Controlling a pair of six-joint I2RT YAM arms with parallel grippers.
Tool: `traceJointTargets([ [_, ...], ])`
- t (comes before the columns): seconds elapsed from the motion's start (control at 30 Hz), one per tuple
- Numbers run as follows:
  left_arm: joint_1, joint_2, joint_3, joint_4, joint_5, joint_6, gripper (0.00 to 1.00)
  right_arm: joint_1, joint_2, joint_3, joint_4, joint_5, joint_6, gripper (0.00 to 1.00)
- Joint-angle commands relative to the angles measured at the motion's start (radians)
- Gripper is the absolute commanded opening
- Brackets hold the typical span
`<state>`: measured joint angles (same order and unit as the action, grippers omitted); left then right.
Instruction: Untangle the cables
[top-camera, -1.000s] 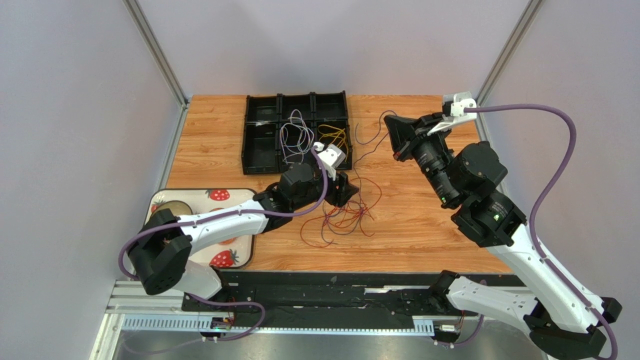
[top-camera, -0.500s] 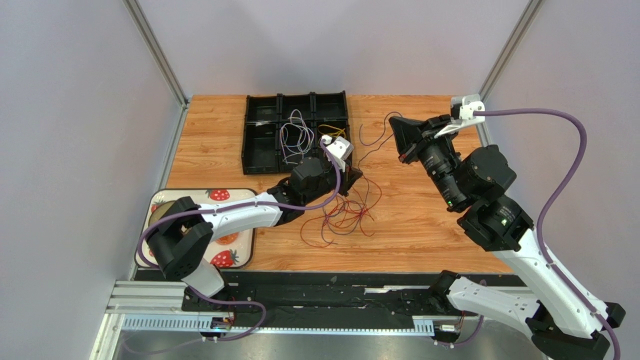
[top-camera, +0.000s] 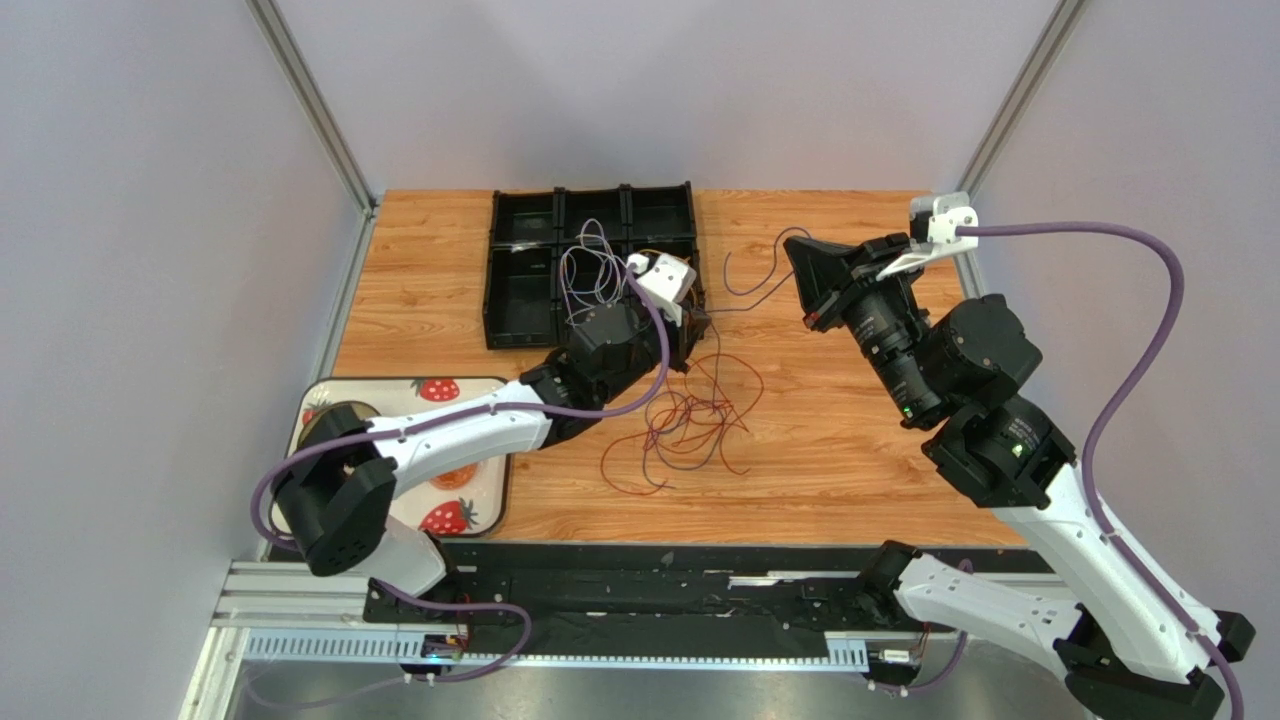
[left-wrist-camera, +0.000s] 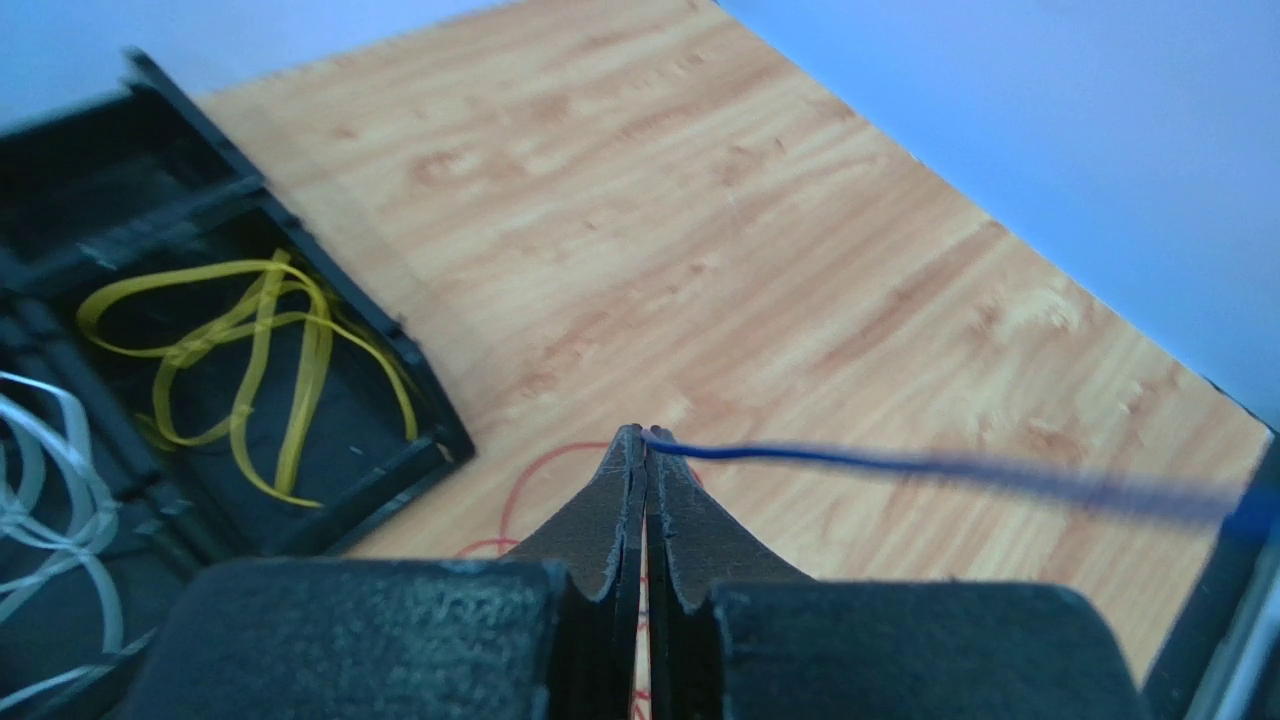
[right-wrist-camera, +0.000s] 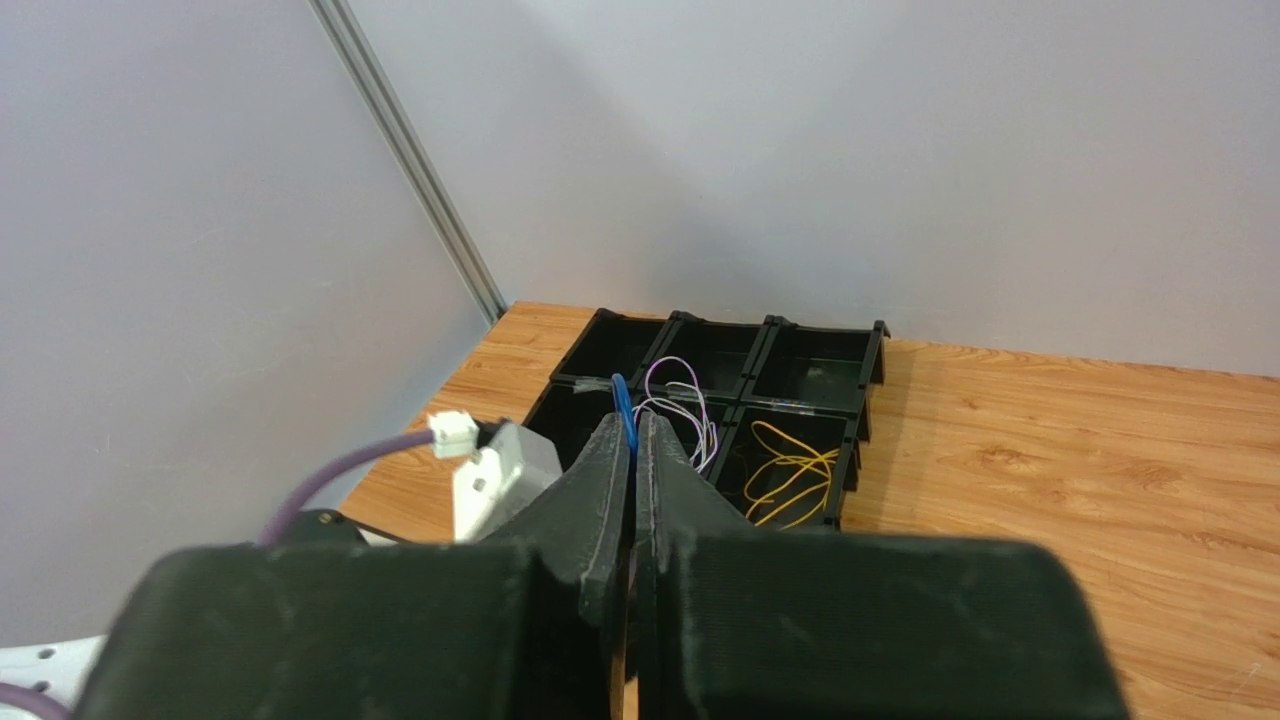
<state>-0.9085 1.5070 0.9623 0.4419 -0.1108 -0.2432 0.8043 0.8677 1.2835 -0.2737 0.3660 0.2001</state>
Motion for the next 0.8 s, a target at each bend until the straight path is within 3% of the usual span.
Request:
traceJointTargets([
  [0.0, -0.003, -0.141, 0.139, -0.052, -0.125, 0.166, 0.00, 0.001, -0.009, 0.020, 0.010, 0.007, 0.021, 0.00],
  [0.2, -0.003, -0.244, 0.271, -0.126, -0.093, 0.324, 0.00, 0.001, -0.003, -0.007, 0.011, 0.002, 0.054, 0.00],
  [0.37, -0.003, -0.315, 0.300, -0.080, -0.049, 0.395, 0.00, 0.001, 0.001, -0.030, 0.011, -0.004, 0.082, 0.00],
  [0.57, -0.013, -0.341, 0.401, -0.124, 0.068, 0.386, 0.00, 0.001, 0.027, -0.042, 0.007, -0.012, 0.108, 0.00],
  [0.77, -0.016, -0.364, 0.307, -0.172, 0.051, 0.328, 0.00, 0.003, 0.042, -0.065, 0.005, -0.036, 0.134, 0.00],
])
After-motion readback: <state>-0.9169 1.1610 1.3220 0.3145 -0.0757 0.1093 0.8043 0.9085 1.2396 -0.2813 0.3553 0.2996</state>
